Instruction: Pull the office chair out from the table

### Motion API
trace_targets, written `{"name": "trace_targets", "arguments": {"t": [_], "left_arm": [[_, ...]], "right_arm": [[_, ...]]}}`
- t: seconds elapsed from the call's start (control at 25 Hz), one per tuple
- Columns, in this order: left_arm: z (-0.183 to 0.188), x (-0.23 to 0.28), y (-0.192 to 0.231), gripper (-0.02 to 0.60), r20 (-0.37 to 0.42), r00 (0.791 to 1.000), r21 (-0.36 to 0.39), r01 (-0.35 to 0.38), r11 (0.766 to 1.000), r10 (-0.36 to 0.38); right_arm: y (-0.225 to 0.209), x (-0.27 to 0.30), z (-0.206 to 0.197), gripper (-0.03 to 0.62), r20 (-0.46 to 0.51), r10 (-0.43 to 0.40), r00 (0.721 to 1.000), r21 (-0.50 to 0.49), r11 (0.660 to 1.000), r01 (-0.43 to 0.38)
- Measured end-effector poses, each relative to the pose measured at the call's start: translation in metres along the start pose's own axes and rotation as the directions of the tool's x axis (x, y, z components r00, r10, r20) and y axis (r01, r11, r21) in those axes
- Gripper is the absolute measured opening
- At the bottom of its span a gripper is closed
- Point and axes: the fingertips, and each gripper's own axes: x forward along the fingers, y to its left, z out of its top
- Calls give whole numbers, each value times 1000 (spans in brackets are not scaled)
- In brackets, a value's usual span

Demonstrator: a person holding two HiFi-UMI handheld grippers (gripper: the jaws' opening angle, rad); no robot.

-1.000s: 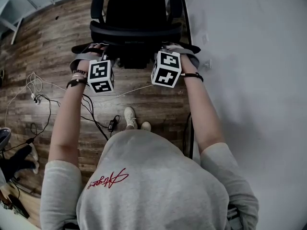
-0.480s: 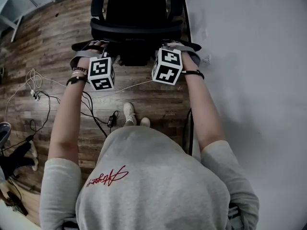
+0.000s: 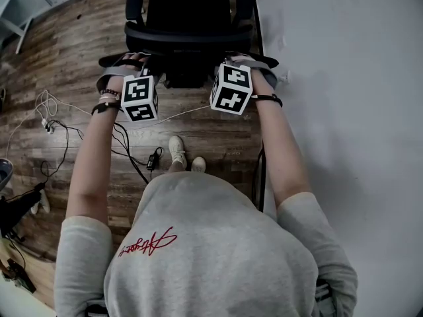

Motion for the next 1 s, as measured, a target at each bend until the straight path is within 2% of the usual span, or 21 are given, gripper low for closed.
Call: {"name": "trace_targets", "arguments": {"t": [1.0], "left_arm": [[31, -17, -30, 91, -13, 1000, -13, -10, 1000, 10]], "right_arm": [[35, -24, -19, 117, 12, 2, 1000, -21, 1000, -2]]}}
